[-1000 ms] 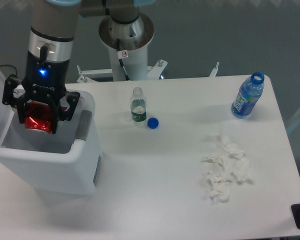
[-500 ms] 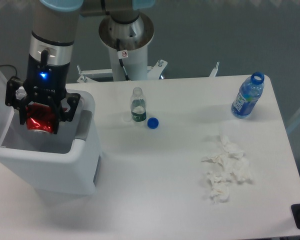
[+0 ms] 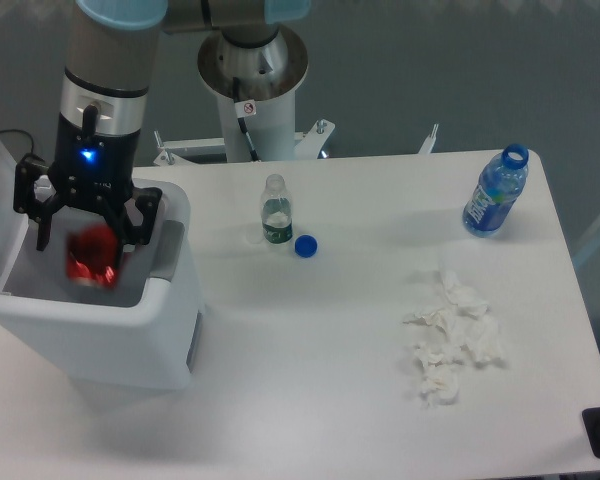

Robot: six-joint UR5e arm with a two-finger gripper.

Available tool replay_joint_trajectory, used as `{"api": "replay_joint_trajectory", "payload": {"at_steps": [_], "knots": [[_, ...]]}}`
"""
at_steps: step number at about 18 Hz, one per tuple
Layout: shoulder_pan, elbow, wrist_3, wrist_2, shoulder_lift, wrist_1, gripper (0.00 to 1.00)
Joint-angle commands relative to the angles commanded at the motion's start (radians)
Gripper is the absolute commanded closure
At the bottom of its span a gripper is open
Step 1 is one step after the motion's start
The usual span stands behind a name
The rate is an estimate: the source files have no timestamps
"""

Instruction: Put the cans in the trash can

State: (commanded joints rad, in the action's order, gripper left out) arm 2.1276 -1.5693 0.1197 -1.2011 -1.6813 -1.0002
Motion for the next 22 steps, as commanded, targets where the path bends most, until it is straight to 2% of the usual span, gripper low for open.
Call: {"api": "replay_joint_trajectory", "payload": {"at_steps": [2, 5, 11, 14, 17, 22], "knots": [[0.002, 0.006, 0.002, 0.0, 0.005, 0.0, 0.01], [0.018, 0.032, 0.046, -0.005, 0.006, 0.002, 0.0], [0.135, 0.032, 0.303, -0.037, 0.028, 0.002, 0.0], [0.169, 0.034, 0.368, -0.133, 0.023, 0.002, 0.0], [0.17, 0.023, 0.518, -0.244, 0.012, -0.002, 0.0], [0.179, 0.023, 0.621, -0.311, -0.017, -0.002, 0.0]]}}
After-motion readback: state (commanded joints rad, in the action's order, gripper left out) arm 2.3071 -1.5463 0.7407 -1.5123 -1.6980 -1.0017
